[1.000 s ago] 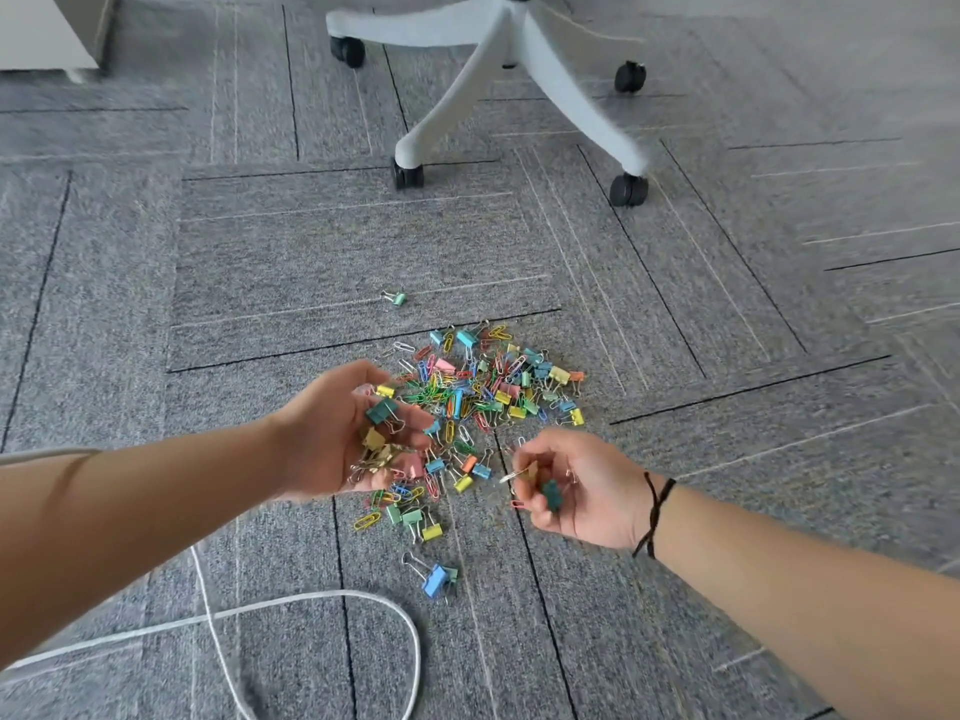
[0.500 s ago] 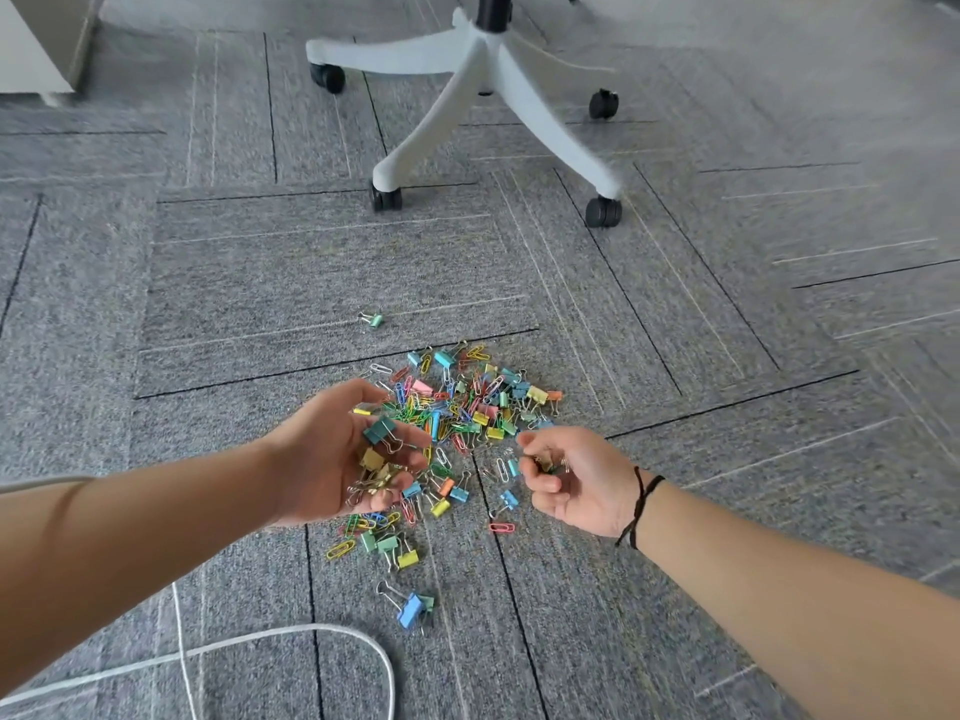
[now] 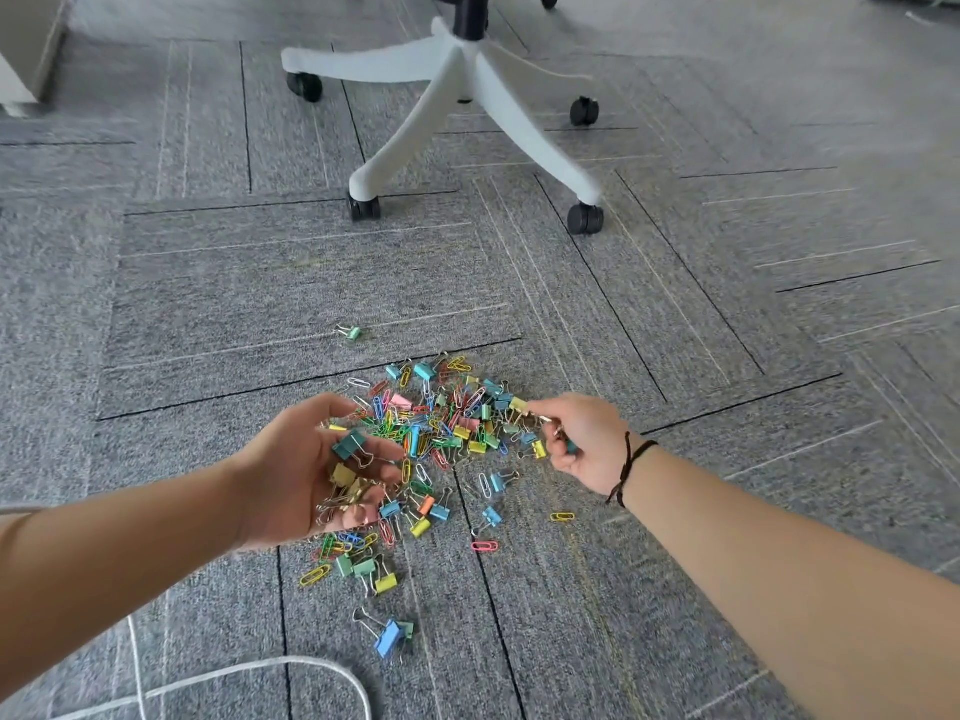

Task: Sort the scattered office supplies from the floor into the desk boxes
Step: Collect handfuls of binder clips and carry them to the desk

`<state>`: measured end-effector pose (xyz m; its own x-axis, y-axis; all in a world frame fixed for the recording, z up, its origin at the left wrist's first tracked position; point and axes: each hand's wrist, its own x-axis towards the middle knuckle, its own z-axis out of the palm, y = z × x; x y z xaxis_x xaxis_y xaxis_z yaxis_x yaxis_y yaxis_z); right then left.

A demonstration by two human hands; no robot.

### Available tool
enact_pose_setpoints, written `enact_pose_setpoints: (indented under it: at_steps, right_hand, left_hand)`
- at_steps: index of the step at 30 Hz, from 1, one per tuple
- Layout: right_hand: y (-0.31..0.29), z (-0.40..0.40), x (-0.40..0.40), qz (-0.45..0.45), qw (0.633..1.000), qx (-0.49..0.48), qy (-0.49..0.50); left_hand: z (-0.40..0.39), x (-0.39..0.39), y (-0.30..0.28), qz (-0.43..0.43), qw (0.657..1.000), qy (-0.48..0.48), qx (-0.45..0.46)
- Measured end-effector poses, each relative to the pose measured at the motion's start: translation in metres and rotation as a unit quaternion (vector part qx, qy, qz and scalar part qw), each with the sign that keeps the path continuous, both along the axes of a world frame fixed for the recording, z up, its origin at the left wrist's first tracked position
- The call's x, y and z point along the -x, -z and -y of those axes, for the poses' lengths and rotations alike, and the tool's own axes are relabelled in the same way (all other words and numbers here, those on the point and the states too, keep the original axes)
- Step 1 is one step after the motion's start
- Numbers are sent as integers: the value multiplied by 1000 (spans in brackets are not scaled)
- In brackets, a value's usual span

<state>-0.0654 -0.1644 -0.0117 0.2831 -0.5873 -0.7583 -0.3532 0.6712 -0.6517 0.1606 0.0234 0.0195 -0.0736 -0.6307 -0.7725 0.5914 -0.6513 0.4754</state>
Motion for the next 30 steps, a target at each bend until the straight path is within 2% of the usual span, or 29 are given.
enact_pose_setpoints:
  at_steps: [5, 10, 11, 13, 15, 17, 22, 28, 30]
  right_hand:
    - [0, 21, -9, -32, 999, 30, -9]
    - [4, 32, -12, 54, 993, -53, 93]
    - [5, 33, -12, 35, 996, -36, 78]
    - [11, 35, -15, -73, 995, 69, -18]
    - [16, 34, -18, -185, 950, 209, -142]
    - [21, 35, -21, -212, 910, 284, -218]
    - [26, 33, -29, -257, 835, 336, -351]
    - [31, 30, -23, -261, 826, 346, -360]
    - [31, 29, -22, -276, 812, 353, -374]
  left_hand:
    - [1, -2, 5, 0, 1000, -2, -3]
    - [0, -5, 10, -6, 1000, 3, -6]
    - [-1, -6, 11, -7, 1000, 2, -8]
    - [-2, -8, 14, -9, 1000, 3, -11]
    - [-2, -9, 16, -11, 1000, 2, -13]
    - [0, -10, 17, -13, 1000, -4, -13]
    - [5, -11, 17, -14, 1000, -18, -13]
    - [10, -12, 16, -28, 999, -37, -1]
    - [10, -12, 16, -28, 999, -39, 0]
